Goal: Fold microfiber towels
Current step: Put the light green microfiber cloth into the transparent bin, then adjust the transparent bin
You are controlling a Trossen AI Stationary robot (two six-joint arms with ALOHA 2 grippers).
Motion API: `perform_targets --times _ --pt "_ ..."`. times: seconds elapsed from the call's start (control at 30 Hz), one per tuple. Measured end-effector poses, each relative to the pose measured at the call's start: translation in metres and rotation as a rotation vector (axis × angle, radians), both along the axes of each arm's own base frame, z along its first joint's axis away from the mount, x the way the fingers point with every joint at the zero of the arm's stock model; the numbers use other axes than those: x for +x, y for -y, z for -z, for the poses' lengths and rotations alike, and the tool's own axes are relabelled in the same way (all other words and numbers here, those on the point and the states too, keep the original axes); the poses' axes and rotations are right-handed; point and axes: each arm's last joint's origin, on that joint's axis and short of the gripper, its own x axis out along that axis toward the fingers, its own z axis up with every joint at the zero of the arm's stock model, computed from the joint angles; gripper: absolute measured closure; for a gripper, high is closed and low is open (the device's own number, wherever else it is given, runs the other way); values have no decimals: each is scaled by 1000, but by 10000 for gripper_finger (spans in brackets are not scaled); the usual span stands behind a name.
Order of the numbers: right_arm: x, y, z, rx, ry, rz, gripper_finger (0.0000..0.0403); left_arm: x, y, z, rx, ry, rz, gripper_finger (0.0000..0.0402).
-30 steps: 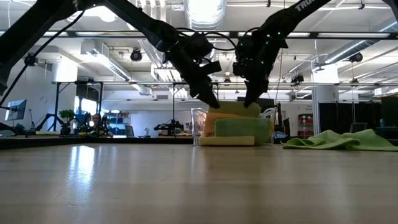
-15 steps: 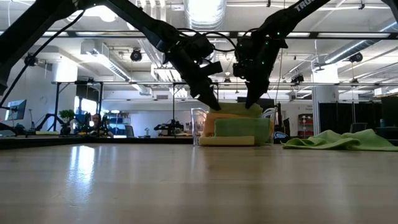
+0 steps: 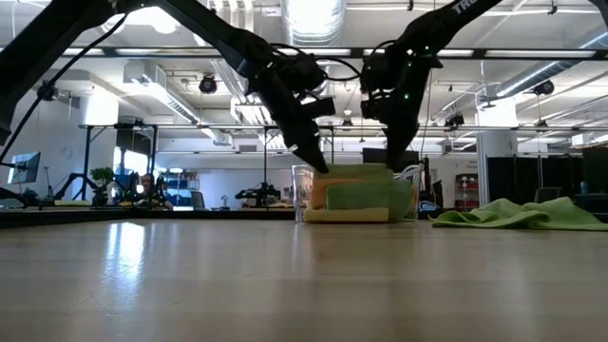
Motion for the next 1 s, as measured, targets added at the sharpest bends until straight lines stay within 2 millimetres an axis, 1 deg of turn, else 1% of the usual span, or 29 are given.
perform_targets --times 0.17,0.27,0.37,0.43,0.57,0.8,0.9,1.0 --pt "-5 -4 -13 -2 43 10 287 -2 1 -15 10 41 -5 277" --pt "-7 -8 -25 11 112 14 289 -5 3 -27 -2 78 -33 269" --pt "-4 -6 -32 -19 197 53 296 -8 4 -41 0 122 -65 267" --pt "1 -2 -34 -45 264 88 303 -10 3 -47 20 132 -116 267" --pt "9 5 -26 -38 299 141 322 -13 0 -44 49 104 -161 267" --pt "16 10 -2 28 248 211 362 -16 -1 -32 38 73 -169 267" --pt "17 11 2 49 240 233 376 -17 -2 -28 38 74 -171 267" --pt "16 10 9 90 203 250 388 -19 -1 -19 31 58 -172 267"
